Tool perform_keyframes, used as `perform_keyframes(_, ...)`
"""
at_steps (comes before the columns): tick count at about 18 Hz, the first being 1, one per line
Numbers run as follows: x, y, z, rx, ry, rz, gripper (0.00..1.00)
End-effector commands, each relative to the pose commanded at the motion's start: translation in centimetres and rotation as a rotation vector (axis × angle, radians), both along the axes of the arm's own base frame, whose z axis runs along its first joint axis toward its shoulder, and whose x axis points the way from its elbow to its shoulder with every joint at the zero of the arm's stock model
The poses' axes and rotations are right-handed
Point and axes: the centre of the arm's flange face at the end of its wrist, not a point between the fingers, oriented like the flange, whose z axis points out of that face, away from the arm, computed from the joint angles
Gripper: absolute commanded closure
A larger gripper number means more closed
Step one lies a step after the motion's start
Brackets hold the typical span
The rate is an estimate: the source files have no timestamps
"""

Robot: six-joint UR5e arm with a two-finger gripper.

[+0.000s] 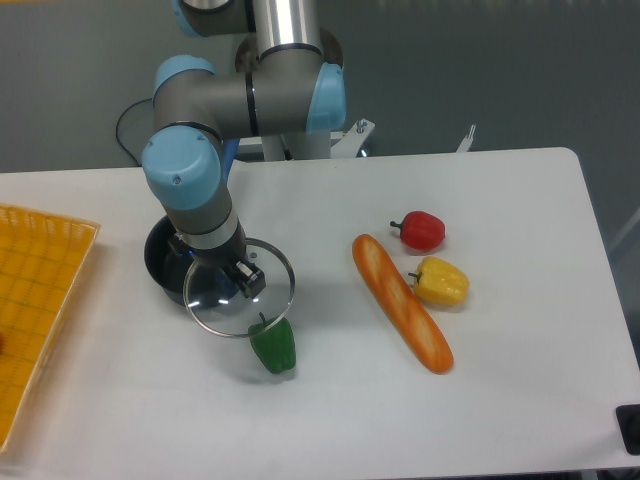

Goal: Open the lid
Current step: 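Lift the glass lid off the pot and move it aside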

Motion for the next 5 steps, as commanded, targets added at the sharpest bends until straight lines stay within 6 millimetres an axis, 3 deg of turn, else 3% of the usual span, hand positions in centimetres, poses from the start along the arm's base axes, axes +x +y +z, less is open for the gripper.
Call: perform_keyframes(5, 0.05, -0.23, -0.48, -0.008, -0.005, 0.002, 0.42)
